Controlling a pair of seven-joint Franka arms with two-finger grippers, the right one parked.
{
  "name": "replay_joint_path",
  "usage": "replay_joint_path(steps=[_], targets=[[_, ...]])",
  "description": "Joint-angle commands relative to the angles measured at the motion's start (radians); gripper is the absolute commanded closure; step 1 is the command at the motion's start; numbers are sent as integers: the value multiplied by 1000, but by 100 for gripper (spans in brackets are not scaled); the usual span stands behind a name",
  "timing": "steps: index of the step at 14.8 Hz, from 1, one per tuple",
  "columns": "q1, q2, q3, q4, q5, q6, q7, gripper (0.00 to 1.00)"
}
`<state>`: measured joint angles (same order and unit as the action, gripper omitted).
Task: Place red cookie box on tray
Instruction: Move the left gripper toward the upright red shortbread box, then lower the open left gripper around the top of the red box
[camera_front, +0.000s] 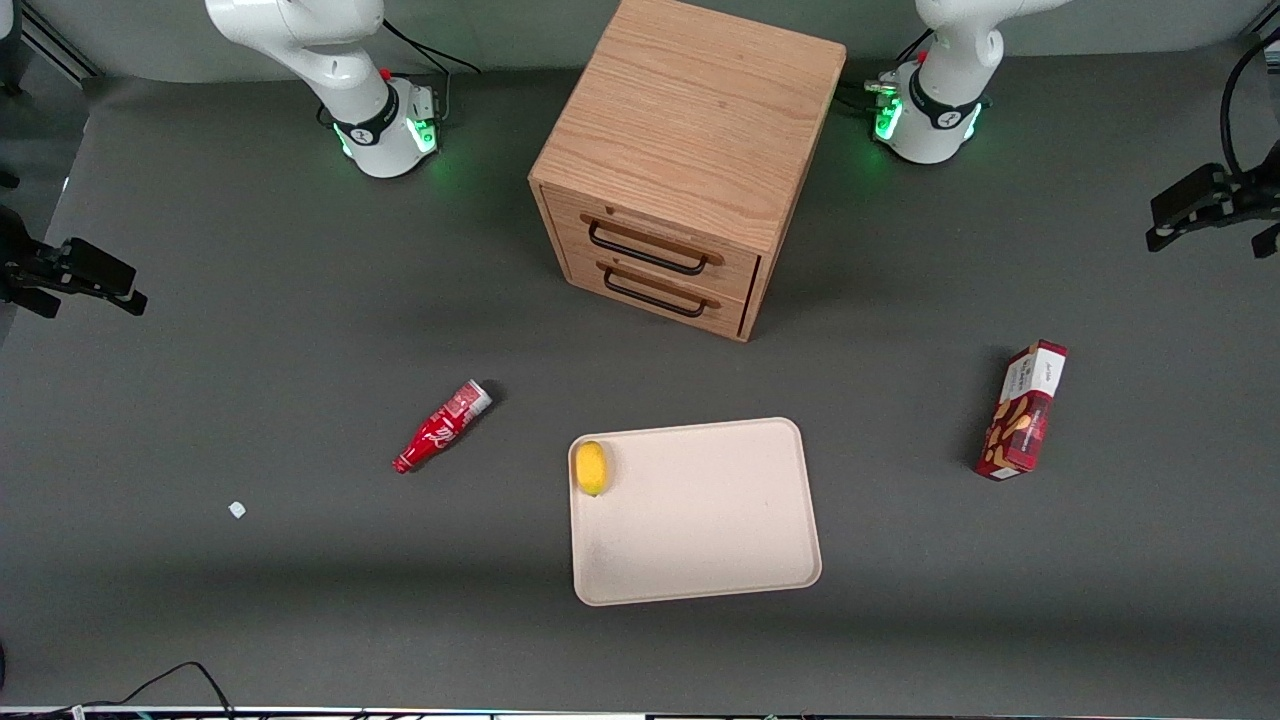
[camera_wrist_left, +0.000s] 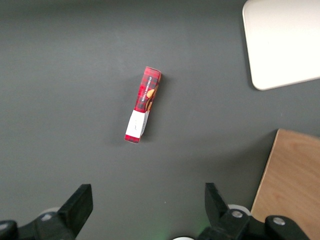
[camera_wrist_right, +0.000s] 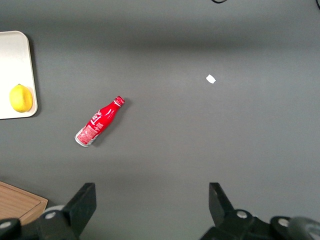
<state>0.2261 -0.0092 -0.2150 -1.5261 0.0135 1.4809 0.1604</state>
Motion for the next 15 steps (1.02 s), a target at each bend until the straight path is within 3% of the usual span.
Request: replay_joint_path(steps=[1,6,9,15], targets=[[6,40,-1,-77,14,100,53,0],[7,83,5,-300,62,388,174,0],[7,122,6,-445,134,611,179,0],[4,233,34,-574,167,893,183,0]])
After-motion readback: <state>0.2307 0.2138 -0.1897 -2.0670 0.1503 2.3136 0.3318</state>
